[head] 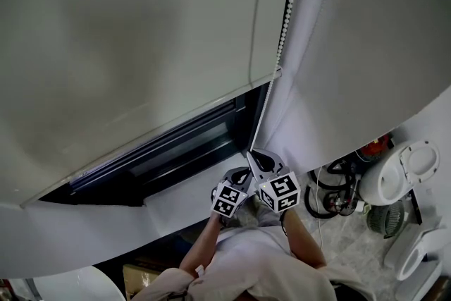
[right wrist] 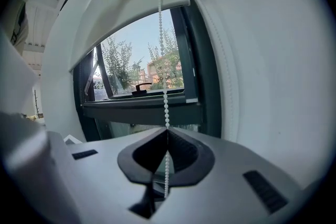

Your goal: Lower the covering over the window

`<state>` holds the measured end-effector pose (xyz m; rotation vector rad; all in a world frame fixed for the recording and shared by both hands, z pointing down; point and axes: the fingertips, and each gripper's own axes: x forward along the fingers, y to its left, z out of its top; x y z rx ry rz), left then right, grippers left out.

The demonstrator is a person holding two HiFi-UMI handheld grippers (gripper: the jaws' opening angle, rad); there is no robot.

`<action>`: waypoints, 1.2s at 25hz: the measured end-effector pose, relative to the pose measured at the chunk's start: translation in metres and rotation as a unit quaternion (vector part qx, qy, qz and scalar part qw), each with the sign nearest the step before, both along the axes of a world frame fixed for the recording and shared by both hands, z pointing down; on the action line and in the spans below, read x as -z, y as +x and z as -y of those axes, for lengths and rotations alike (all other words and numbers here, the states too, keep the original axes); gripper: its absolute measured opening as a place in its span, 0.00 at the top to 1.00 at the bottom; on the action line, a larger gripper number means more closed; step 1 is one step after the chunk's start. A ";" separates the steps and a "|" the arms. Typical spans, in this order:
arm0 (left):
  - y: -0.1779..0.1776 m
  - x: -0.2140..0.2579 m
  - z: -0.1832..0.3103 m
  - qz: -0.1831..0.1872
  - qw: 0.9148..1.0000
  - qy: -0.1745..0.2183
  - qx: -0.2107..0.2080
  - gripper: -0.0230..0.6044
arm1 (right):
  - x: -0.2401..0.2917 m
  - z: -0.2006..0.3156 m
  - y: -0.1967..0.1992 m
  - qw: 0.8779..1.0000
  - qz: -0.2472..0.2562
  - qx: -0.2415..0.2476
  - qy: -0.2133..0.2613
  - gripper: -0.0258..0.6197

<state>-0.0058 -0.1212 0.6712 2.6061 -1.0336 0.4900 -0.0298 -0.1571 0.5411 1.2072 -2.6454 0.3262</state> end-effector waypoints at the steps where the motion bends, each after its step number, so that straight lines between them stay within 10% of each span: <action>1: 0.000 -0.003 -0.001 0.002 1.000 -0.005 -0.002 0.93 | -0.004 0.000 0.000 1.000 -0.002 0.001 -0.005 0.97; 15: -0.009 -0.029 -0.008 -0.001 1.000 -0.024 0.004 0.93 | -0.037 -0.002 -0.001 0.999 -0.013 0.007 -0.035 0.97; 30: -0.037 0.152 0.008 -0.056 0.992 0.111 0.007 0.81 | -0.039 -0.002 0.001 0.999 -0.003 0.011 -0.033 0.97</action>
